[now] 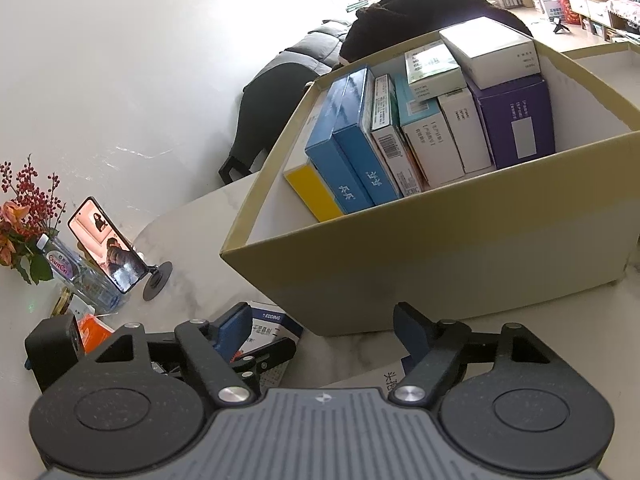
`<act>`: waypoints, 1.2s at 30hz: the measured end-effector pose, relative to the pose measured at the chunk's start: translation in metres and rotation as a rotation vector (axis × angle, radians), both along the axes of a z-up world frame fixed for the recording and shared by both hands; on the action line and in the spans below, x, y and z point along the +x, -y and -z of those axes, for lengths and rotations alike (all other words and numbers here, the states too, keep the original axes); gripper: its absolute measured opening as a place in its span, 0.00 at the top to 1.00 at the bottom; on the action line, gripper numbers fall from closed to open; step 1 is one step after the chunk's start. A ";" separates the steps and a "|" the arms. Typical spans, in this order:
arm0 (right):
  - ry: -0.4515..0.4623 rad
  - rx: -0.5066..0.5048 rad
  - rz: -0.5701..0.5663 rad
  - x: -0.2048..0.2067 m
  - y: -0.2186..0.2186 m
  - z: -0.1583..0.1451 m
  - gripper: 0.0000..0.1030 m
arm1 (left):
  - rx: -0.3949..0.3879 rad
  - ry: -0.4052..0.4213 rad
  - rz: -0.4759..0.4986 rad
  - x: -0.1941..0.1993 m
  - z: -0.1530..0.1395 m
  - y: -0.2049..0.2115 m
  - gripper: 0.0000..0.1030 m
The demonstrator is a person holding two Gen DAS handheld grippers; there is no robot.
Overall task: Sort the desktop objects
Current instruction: 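Carry the strawberry-print box with the left tool toward the deep box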
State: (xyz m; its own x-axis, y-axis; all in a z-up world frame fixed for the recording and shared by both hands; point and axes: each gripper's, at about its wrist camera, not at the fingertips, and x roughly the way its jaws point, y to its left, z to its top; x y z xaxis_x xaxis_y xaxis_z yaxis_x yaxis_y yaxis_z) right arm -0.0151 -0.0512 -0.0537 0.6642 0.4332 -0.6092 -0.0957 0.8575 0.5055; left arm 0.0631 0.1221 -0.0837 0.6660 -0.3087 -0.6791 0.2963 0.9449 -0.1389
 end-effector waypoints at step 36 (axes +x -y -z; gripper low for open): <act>0.030 0.041 0.007 -0.017 0.010 -0.008 0.19 | -0.026 0.019 -0.067 -0.007 -0.012 -0.005 0.44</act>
